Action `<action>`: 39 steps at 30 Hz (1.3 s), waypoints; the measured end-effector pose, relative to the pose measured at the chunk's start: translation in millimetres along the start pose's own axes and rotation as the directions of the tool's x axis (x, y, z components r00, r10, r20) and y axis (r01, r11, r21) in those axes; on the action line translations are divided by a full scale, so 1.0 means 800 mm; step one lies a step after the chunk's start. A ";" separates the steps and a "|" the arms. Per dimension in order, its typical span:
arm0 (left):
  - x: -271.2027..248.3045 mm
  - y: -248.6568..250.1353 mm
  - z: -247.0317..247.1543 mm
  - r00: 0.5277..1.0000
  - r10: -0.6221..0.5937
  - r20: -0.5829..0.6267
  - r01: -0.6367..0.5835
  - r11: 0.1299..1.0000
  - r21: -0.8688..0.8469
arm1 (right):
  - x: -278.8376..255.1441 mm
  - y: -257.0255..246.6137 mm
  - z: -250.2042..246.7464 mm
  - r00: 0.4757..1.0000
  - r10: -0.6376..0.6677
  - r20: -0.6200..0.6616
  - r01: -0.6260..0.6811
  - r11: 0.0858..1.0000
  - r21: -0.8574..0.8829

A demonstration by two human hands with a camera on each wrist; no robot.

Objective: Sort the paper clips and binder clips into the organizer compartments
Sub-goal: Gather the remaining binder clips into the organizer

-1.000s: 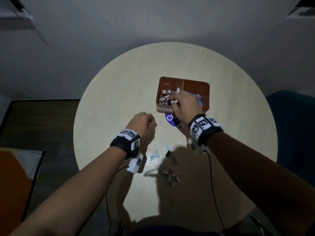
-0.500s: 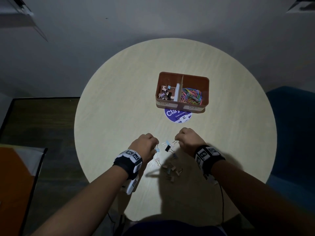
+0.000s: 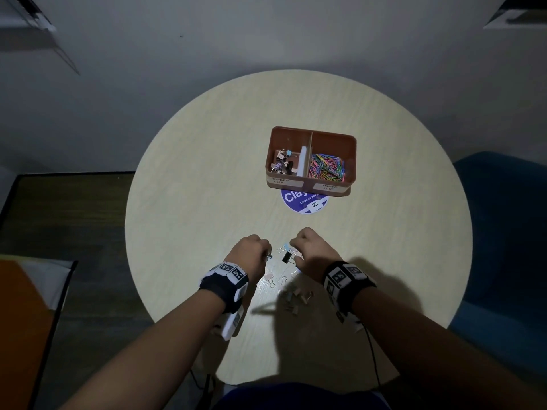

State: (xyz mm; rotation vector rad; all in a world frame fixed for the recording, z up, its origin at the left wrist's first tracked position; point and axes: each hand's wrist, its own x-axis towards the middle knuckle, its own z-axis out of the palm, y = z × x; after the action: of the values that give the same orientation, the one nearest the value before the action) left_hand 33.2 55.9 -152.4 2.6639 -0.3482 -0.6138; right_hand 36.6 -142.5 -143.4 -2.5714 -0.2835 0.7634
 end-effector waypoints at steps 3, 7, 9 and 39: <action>-0.005 -0.006 -0.008 0.998 -0.066 0.013 0.067 0.995 -0.079 | 0.000 0.000 0.001 1.000 0.024 -0.007 -0.024 1.000 -0.008; -0.006 -0.009 -0.022 0.981 -0.192 -0.026 0.180 0.951 -0.251 | 0.001 -0.002 -0.003 1.000 0.024 -0.020 -0.024 1.000 -0.010; -0.005 -0.006 -0.028 0.954 -0.297 -0.046 0.258 0.889 -0.377 | 0.004 -0.002 -0.007 0.999 0.014 -0.029 -0.015 1.000 -0.013; 0.103 0.035 -0.170 0.915 -0.197 -0.353 0.065 0.934 -0.352 | 0.079 -0.054 -0.180 0.849 -0.055 -0.526 0.127 0.987 0.102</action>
State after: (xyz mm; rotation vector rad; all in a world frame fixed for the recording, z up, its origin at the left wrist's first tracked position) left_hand 163.5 46.5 -58.3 2.4122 0.0495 -0.1538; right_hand 166.2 -135.6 -45.2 -2.4961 -0.1700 0.0248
